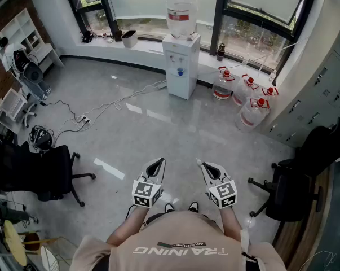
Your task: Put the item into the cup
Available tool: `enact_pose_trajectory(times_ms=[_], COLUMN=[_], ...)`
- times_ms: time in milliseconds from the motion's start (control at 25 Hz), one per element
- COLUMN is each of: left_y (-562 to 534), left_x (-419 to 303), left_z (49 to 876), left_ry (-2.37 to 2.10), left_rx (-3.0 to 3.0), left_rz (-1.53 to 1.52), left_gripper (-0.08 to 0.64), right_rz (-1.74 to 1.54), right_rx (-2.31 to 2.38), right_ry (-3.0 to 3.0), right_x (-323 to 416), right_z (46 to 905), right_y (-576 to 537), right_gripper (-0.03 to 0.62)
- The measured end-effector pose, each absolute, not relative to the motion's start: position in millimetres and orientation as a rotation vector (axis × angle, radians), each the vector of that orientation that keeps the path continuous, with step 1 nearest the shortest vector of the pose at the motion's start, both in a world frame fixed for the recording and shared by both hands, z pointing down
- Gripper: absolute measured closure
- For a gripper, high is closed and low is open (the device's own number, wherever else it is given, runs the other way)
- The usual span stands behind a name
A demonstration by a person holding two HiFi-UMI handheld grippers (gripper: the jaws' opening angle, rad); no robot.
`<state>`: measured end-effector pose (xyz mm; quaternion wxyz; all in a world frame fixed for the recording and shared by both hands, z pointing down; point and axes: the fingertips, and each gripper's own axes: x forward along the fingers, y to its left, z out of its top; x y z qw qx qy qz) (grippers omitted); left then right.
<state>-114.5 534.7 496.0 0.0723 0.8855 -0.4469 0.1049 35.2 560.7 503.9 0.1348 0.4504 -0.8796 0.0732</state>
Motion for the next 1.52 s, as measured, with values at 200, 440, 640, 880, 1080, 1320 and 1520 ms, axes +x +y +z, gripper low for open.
enact_pose_trajectory(times_ms=[200,440,640,880,1080,1320,1520], left_y=[523,516,517,513,503,486,450], left_x=[-120,-126,-132,-142,-148,-145,-137], left_z=[495,490,490,493,493,498,500], left_ry=[-1.345,-1.3,-1.289,-1.248,-1.279,-1.28,-1.317], left_rx=[2.651,2.687,2.7,2.734,2.766,2.74,2.685], left_rz=[0.294,0.31,0.312,0.332,0.32,0.317,0.3], left_gripper=[0.552,0.552,0.552,0.552,0.552,0.552,0.552], right_rz=[0.214,0.191,0.183,0.206,0.293,0.304,0.216], right_rx=[1.302,1.362,1.395,1.484,1.602,1.584,1.534], right_ry=[-2.537,-2.515,-2.488,-2.475,-2.468,-2.457,-2.442], right_x=[26,16,15,9,16,23,32], right_z=[507,502,503,497,499,507,510], right_y=[555,547,550,546,534,515,475], right_gripper=[0.581,0.581,0.581,0.581,0.581,0.581,0.581])
